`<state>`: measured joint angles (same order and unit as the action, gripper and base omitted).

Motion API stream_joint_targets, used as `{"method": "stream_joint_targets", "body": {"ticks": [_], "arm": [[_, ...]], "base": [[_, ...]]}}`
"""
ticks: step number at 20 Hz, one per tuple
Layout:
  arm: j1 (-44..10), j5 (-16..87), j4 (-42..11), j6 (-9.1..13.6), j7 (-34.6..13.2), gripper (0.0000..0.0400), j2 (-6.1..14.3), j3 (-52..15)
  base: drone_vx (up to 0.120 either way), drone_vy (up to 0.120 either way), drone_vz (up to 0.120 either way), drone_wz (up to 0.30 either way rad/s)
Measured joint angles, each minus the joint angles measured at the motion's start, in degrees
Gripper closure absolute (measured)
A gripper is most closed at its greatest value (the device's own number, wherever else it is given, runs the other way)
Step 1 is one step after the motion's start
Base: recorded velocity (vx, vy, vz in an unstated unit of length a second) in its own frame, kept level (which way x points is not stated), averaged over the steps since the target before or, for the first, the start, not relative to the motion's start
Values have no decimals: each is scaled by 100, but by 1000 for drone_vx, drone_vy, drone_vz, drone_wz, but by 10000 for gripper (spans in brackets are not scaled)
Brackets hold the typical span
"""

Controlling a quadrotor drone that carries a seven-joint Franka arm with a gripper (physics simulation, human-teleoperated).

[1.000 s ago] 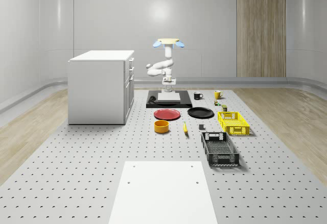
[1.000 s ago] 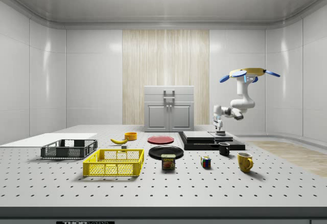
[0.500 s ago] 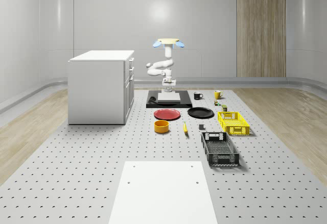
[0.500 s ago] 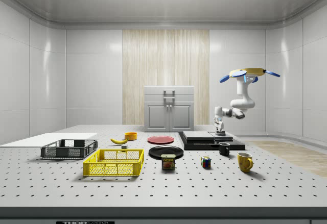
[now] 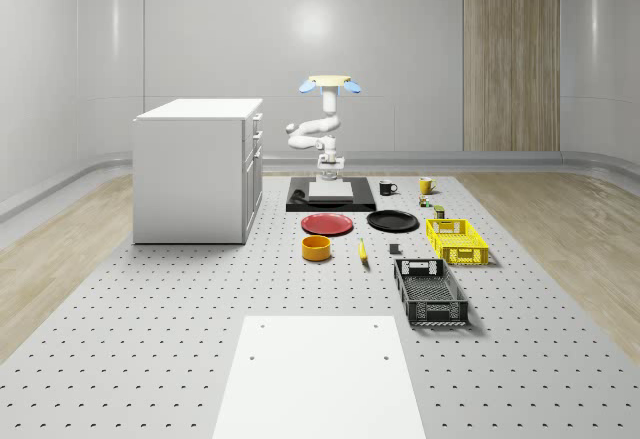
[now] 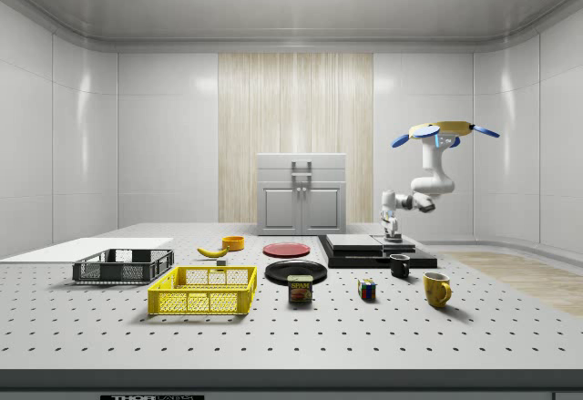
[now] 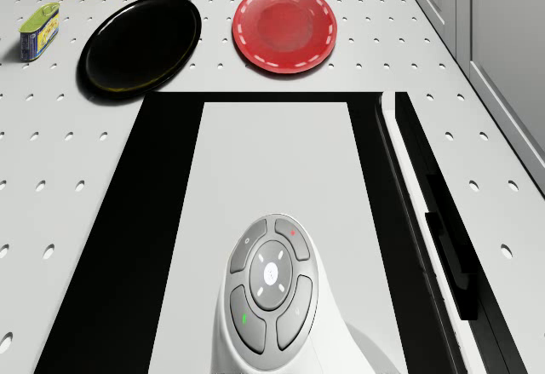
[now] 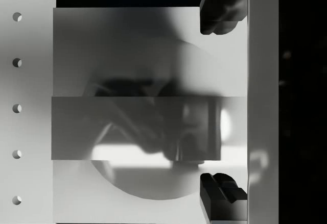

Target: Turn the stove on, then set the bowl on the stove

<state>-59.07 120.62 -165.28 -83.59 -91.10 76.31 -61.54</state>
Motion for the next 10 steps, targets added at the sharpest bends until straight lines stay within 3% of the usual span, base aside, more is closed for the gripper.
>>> {"method": "stream_joint_targets", "body": {"ticks": [10], "arm": [[-297,10,31,26,-269,0,-42,-3]], "base": [[0,0,0,0]]}}
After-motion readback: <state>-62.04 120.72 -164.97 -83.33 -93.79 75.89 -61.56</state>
